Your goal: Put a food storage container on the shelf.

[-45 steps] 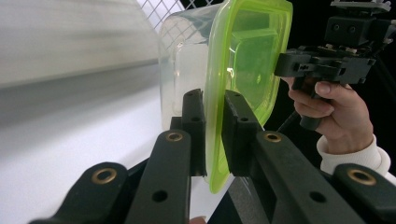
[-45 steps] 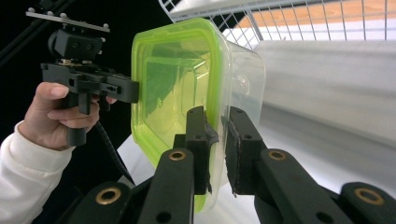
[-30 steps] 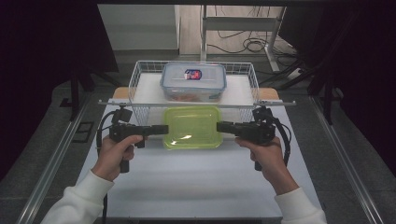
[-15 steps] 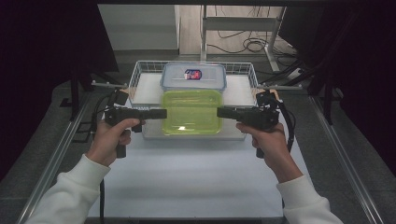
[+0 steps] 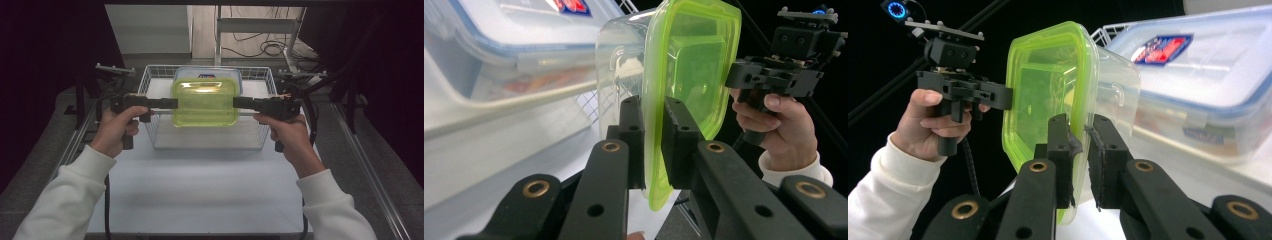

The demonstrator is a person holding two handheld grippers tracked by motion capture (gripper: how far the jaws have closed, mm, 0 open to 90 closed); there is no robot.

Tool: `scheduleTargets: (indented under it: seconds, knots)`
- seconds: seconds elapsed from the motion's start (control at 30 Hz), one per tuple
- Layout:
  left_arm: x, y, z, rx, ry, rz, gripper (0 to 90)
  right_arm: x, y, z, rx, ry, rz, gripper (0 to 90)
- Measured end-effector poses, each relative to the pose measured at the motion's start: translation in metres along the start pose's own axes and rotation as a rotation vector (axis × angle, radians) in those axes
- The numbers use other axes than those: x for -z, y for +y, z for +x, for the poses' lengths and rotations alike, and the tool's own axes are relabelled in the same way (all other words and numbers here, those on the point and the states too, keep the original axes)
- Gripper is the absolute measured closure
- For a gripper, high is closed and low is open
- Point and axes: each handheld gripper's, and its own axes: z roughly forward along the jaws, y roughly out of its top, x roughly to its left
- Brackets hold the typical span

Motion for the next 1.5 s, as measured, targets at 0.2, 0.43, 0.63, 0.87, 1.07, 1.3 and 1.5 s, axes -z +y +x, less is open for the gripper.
scheduleTargets:
  seconds: [0.2,0.43,0.63,0.87,1.07,1.3,1.5]
  knots:
    - [0.0,0.021,0.004,0.01,0.003,-0.008,81.0,-0.004,0.022,-0.007,-0.023,0.016,-0.018,80.7]
    - [-0.001,0.034,0.01,0.016,0.014,0.002,80.9,-0.012,0.031,-0.015,-0.042,0.02,-0.015,80.8]
    - [-0.005,0.046,0.014,0.018,0.028,0.017,80.9,-0.015,0.034,-0.023,-0.06,0.026,-0.024,80.8]
    - [-0.008,0.056,0.016,0.022,0.023,0.018,80.8,-0.015,0.041,-0.027,-0.066,0.023,-0.034,80.8]
    - [-0.011,0.069,0.018,0.025,0.025,0.019,80.7,-0.016,0.049,-0.032,-0.082,0.023,-0.04,80.8]
    - [-0.016,0.085,0.028,0.046,0.024,0.027,80.7,-0.021,0.061,-0.041,-0.105,0.018,-0.053,80.9]
    - [-0.021,0.093,0.04,0.059,0.037,0.034,80.6,-0.03,0.066,-0.054,-0.131,0.018,-0.051,80.9]
